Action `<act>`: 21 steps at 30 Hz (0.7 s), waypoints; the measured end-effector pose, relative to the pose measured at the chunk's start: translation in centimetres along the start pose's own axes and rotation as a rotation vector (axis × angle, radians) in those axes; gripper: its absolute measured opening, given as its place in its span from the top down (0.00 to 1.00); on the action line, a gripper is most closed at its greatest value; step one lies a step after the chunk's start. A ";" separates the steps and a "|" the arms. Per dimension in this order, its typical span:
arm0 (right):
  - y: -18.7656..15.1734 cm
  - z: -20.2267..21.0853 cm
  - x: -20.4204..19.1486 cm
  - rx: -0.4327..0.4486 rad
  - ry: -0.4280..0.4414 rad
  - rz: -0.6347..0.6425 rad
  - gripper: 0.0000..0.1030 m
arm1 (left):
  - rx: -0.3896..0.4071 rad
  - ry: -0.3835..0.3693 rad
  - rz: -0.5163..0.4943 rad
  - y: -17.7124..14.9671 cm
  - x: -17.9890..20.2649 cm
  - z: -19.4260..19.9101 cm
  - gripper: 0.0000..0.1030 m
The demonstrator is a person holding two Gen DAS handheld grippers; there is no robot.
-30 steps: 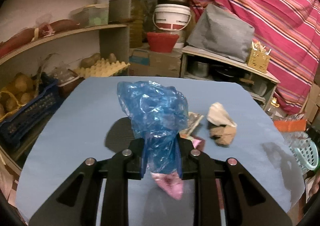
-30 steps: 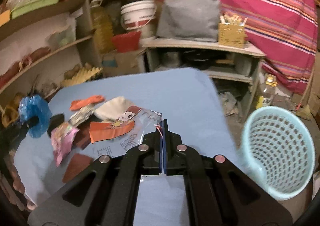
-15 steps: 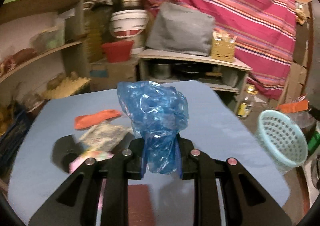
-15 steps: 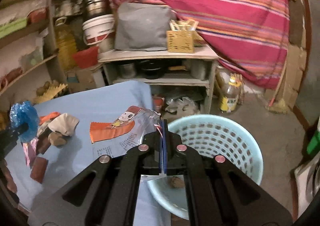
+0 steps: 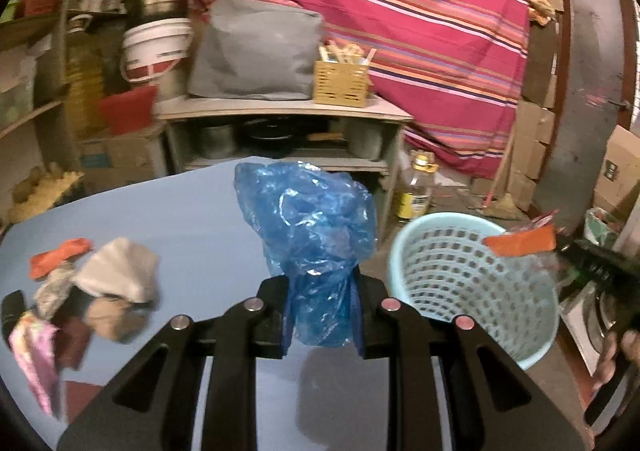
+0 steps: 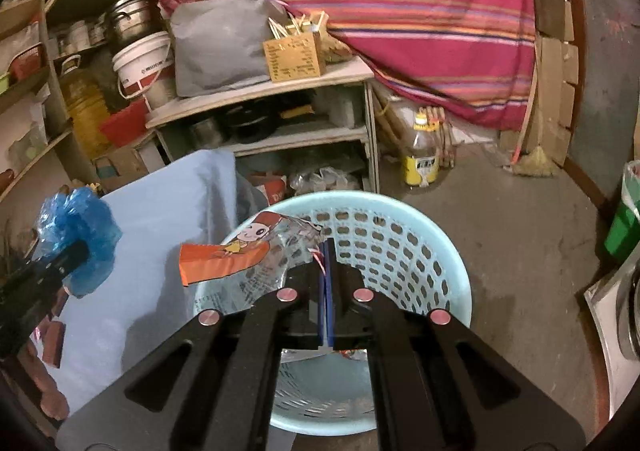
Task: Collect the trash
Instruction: 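Carry the blue bag and clear wrapper to the basket and release both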
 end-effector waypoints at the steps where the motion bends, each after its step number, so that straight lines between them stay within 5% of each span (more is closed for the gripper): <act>1: -0.1 -0.2 0.2 -0.005 -0.003 -0.001 0.98 | 0.000 -0.012 -0.007 0.2 0.8 -0.4 0.78; 10: 0.1 -1.0 2.2 -0.005 0.003 -0.075 0.95 | -0.011 -0.060 -0.055 1.1 5.3 -2.1 0.78; 11: 0.1 -1.0 2.2 -0.001 0.005 -0.077 0.92 | -0.015 -0.063 -0.058 1.1 5.6 -2.3 0.78; 13: 0.1 -1.0 2.7 0.006 -0.020 -0.089 0.61 | -0.021 -0.067 -0.063 0.9 6.2 -2.7 0.78; 21: 0.1 -0.8 4.2 0.012 -0.021 -0.134 0.47 | -0.055 -0.108 -0.069 0.4 7.8 -4.4 0.78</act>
Point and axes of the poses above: each gripper's, at about its wrist camera, not at the fingertips, and z roughly against the way its jaws point, x to its right, y to its top, the point moved 10 cm from there along -z, roughly the way its jaws point, and after that the axes turned 10 degrees about -x, right-handed, at the moved point
